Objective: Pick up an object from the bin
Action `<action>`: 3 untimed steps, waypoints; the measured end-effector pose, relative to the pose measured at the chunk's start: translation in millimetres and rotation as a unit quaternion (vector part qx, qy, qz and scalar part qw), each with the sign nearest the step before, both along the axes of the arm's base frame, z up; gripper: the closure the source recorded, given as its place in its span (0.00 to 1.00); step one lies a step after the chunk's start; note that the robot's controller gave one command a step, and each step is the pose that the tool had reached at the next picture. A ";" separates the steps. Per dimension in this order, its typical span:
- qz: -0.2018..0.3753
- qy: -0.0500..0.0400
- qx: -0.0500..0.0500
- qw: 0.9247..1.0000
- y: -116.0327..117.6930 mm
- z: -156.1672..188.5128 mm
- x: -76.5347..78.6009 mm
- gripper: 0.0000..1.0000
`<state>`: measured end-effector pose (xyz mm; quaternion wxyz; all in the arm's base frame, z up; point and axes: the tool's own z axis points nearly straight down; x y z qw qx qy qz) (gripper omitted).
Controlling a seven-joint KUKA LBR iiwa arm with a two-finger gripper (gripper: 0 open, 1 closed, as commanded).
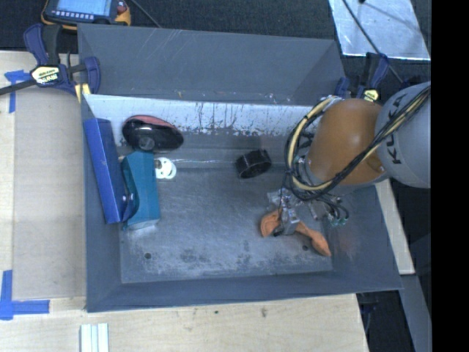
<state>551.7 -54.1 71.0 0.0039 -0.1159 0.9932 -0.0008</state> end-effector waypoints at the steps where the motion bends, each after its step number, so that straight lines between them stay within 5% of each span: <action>1: 0.000 0.000 0.000 1.000 0.0 0.0 0.0 1.00; 3: -0.001 0.000 0.000 1.000 -0.1 0.0 0.0 1.00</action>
Offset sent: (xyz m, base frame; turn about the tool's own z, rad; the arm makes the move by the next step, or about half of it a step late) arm 0.0000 0.0000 0.0000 0.0000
